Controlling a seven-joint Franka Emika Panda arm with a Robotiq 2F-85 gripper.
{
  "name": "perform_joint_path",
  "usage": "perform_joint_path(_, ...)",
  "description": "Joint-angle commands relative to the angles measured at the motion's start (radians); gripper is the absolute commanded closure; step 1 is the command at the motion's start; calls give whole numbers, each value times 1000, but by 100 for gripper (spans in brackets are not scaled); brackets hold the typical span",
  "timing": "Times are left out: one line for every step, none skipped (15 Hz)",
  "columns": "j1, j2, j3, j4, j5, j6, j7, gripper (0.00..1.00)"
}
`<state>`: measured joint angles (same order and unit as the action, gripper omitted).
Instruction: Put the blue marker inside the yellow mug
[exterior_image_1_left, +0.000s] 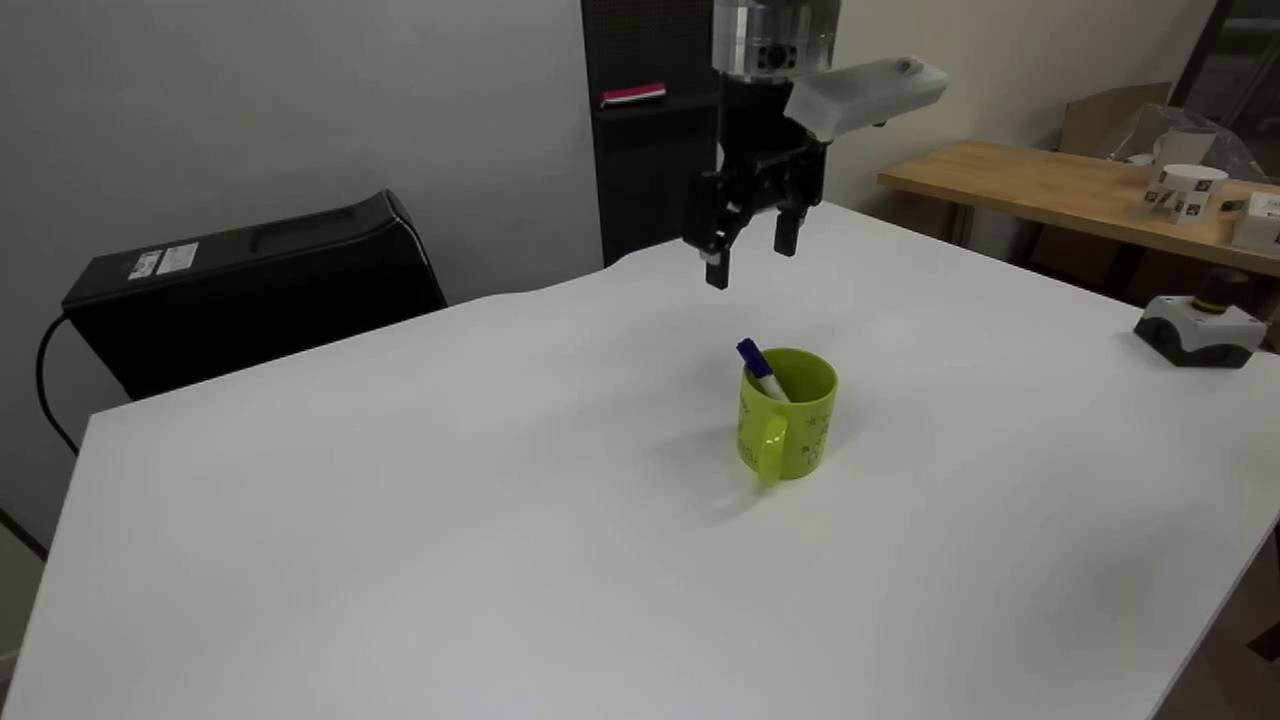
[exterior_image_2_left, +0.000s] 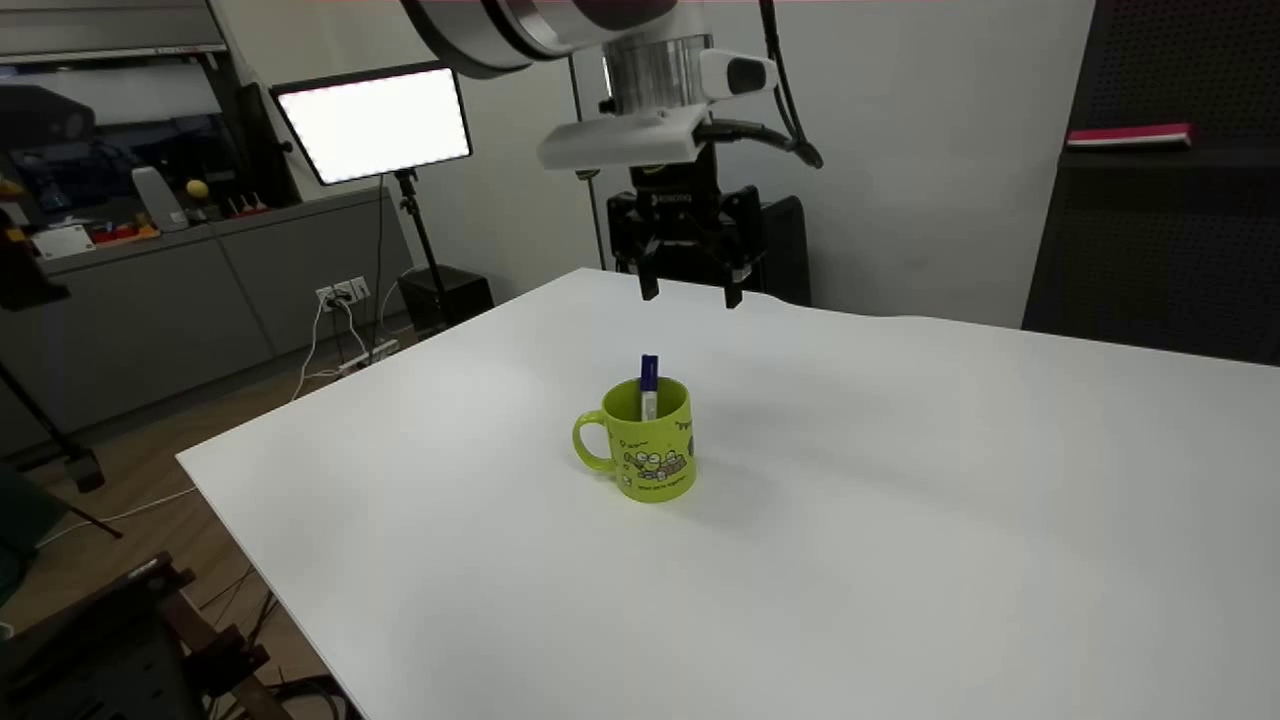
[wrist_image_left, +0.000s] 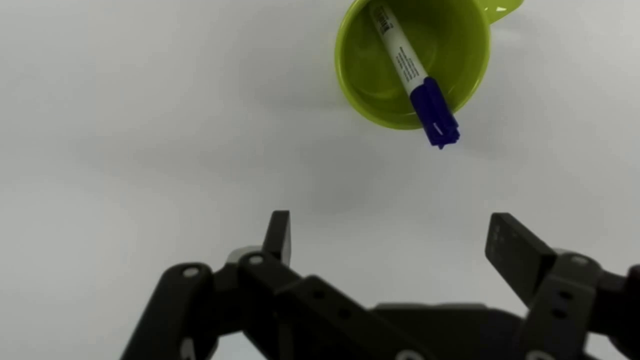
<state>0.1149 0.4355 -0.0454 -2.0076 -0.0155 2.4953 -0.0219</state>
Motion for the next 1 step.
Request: perform_joint_path(-23,1,25,3,-16,-3,11,0)
